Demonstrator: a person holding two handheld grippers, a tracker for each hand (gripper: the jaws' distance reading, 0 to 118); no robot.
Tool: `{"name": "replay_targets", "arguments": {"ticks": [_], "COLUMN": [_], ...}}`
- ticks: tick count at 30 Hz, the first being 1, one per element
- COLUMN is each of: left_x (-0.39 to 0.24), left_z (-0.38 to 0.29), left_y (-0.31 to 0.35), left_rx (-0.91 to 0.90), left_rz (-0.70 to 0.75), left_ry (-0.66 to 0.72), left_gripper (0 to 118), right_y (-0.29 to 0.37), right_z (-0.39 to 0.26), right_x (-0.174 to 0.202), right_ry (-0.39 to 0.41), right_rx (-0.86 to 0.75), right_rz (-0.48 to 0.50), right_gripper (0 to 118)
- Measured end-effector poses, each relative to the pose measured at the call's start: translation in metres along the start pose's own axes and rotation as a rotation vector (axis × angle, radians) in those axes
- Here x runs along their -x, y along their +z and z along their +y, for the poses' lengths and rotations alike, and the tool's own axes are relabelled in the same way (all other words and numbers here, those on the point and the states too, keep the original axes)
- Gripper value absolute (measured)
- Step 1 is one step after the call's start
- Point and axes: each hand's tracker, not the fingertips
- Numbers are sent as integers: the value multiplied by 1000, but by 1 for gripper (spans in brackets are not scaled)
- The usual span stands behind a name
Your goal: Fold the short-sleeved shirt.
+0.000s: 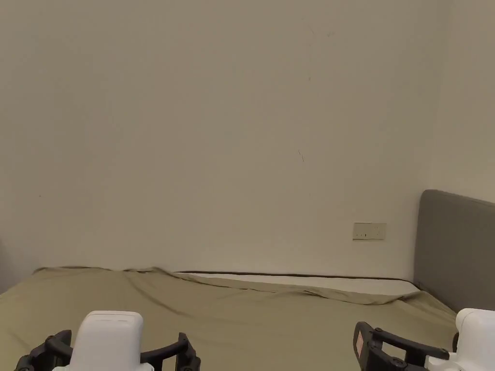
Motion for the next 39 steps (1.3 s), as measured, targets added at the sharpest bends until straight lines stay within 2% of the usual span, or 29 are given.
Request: {"name": "replay_targets", "arguments": {"ticks": [5, 16, 19, 20, 21, 22, 23, 24, 25, 26, 27, 28, 29, 30, 31, 32, 34, 35, 36, 37, 38, 39], "left_x": [8, 11, 16, 20, 25, 31, 44, 55, 65, 74, 80, 81, 81, 77, 75, 75, 63, 43, 21, 2, -16, -34], "left_z": [5, 4, 8, 8, 8, 6, -1, -14, -27, -48, -68, -87, -99, -103, -94, -70, -16, 14, 26, 29, 28, 23], "left_y": [-3, -2, -2, -2, -1, -2, -4, -8, -14, -26, -42, -56, -66, -69, -71, -65, -46, -31, -21, -16, -11, -5], "left_rx": [-2, 2, 7, -1, -14, -30, -43, 9, 79, 251, 432, 626, 733, 791, 675, 554, 280, 80, -19, -99, -180, -209], "left_rz": [28, 24, -4, -16, -28, -64, -127, -205, -260, -330, -408, -462, -516, -559, -509, -404, -256, -167, -77, 19, 76, 71], "left_ry": [10, 14, 71, 109, 163, 280, 454, 718, 931, 1187, 1401, 1492, 1508, 1507, 1384, 1180, 812, 493, 283, 80, -139, -266], "left_gripper": [118, 118, 118, 118, 118, 118, 118, 118, 118, 118, 118, 118, 118, 118, 118, 118, 118, 118, 118, 118, 118, 118], "right_y": [1, -2, -5, -9, -14, -20, -24, -24, -23, -24, -25, -28, -34, -38, -39, -41, -34, -30, -29, -25, -23, -22], "right_z": [0, 1, 8, 15, 23, 30, 31, 23, 7, -14, -32, -45, -58, -60, -53, -39, -1, -9, 0, 32, 30, 20], "right_x": [0, -2, 1, 5, 13, 25, 45, 65, 78, 88, 88, 89, 84, 83, 81, 76, 74, 97, 101, 70, 73, 81], "right_ry": [7, -17, 17, 79, 178, 341, 636, 975, 1276, 1603, 1810, 1898, 1879, 1760, 1607, 1395, 976, 715, 464, 259, 56, -51], "right_rx": [-13, -12, -27, -37, -39, -43, -44, -83, -150, -254, -347, -375, -354, -317, -279, -240, -175, -145, -108, -70, -24, 10], "right_rz": [-41, -32, -16, 8, 24, 26, 51, 40, 12, -19, -22, -29, -39, -25, 14, 32, 4, -1, 20, 54, 80, 97], "right_gripper": [118, 118, 118, 118, 118, 118, 118, 118, 118, 118, 118, 118, 118, 118, 118, 118, 118, 118, 118, 118, 118, 118]}}
